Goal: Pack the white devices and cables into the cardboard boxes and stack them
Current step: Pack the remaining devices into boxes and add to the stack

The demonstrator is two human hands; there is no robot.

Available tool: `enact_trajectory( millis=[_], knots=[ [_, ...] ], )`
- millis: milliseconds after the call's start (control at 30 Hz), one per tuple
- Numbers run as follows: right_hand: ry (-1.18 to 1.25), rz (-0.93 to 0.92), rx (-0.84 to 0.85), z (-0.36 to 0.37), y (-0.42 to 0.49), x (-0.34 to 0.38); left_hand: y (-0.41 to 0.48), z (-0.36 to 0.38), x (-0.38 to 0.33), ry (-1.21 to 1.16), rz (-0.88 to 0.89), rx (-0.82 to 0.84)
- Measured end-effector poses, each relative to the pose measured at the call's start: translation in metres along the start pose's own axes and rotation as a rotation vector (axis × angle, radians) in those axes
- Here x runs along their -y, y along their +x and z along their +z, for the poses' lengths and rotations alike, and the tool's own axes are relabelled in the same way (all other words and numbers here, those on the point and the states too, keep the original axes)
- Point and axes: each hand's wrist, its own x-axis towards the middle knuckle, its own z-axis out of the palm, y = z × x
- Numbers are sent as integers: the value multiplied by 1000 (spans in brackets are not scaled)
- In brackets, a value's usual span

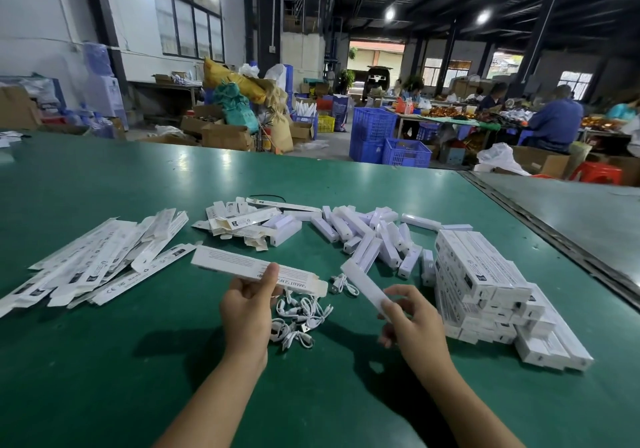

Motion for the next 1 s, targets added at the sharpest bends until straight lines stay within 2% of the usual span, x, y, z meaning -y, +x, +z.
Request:
enact_trajectory(
  millis=[67,133,367,467,600,767,1000],
  knots=[
    [147,-46,47,1,-2,1,2,0,-1,-34,-23,-24],
    [189,-72,76,6,-3,3,3,-1,-1,-67,-50,-34],
    [173,-59,214,15,-7,8,1,0,-3,-100,-79,1],
    [160,-41,189,13,-4,6,-1,0,-3,-87,-63,53],
    [228,-2,151,14,-5,7,-9,2,-4,-32,-51,203],
    [504,119,-132,19,-4,13,-24,10,-3,-47,-21,236],
    [451,125,-67,23,-8,20,-36,14,3,131,77,285]
  ],
)
